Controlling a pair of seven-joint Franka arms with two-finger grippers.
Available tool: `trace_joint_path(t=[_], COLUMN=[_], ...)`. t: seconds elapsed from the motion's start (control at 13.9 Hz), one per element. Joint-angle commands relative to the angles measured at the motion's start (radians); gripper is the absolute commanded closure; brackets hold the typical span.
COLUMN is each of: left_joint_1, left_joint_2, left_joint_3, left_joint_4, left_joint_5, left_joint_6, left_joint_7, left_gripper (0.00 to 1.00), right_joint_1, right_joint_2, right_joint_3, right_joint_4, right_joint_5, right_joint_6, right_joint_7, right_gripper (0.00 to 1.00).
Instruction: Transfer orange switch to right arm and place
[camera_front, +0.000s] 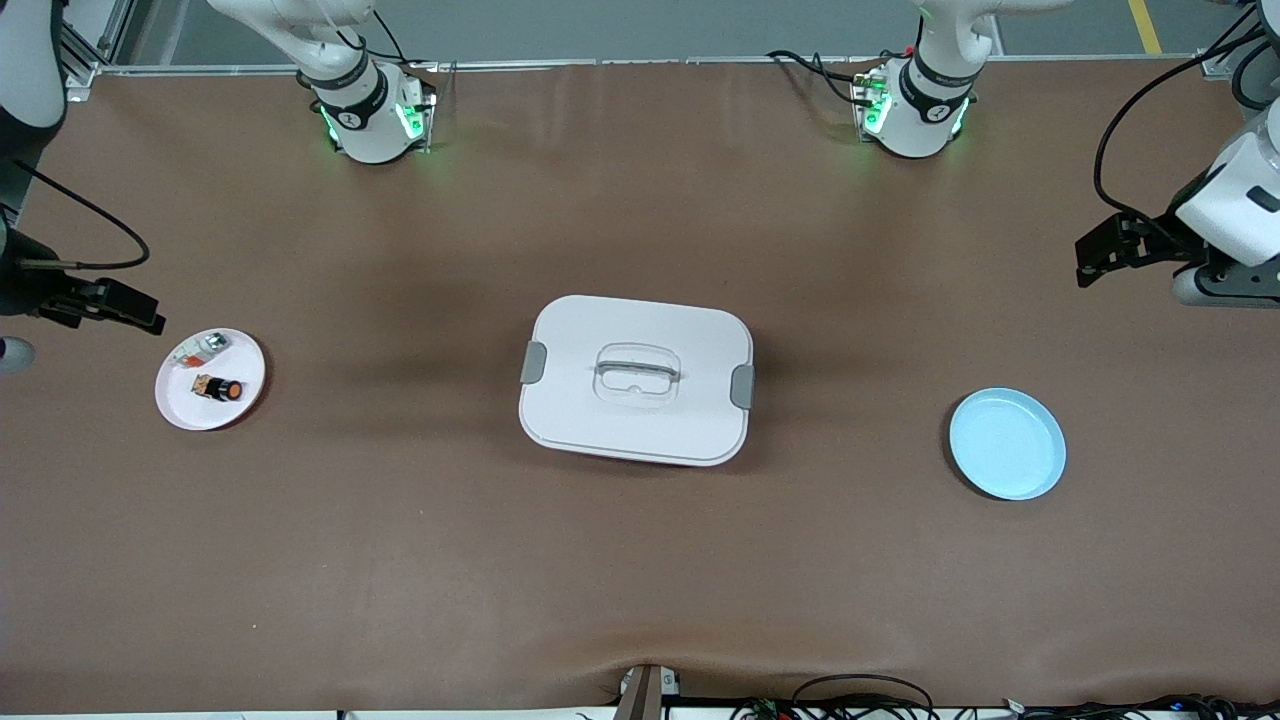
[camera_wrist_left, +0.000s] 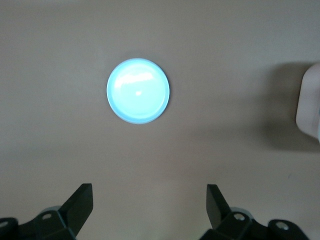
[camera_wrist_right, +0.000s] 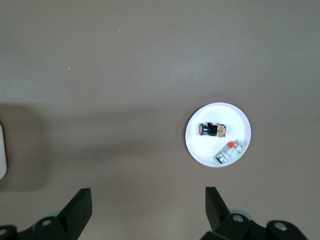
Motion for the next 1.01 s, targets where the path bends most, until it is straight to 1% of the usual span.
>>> trace_joint_path(t=[0.0,0.14,0.36,0.58,0.79,0.94], left_joint_1=[0.001,0.009,0.021,0.035,0.037,0.037], left_joint_2=[0.003,0.006,0.012,0.015,0.018,0.018], left_joint_3=[0.012,0.012,0.012,0.012,0.012,0.012], left_joint_4=[0.007,0.004,0.006,0.006,0.006,0.007], left_joint_5=[-0.034,-0.045,-0.045,-0.056,-0.057,-0.059], left_joint_6=[-0.032,-0.032,-0.03,-0.03,-0.03,-0.03], left_joint_7=[0.018,0.018,0.018,0.016,0.018,0.017], left_gripper=[0.0,0.0,0.0,0.0,0.0,0.0], right_joint_1=[0.002,0.006,0.002,0.001,0.009,0.055], right_joint_2=[0.002,-0.007,-0.017,-0.035,-0.05,-0.075], right_joint_3=[-0.002,0.002,-0.001,-0.004,-0.005,-0.014], right_joint_4=[0.04,0.04,0.041,0.058,0.078,0.078], right_joint_5=[0.01,0.013,0.081,0.113,0.115,0.1], right_joint_6=[-0.051,-0.115,-0.192,-0.193,-0.215,-0.213], right_joint_7=[0.021,0.024,0.106,0.141,0.122,0.119], right_gripper=[0.0,0.0,0.0,0.0,0.0,0.0])
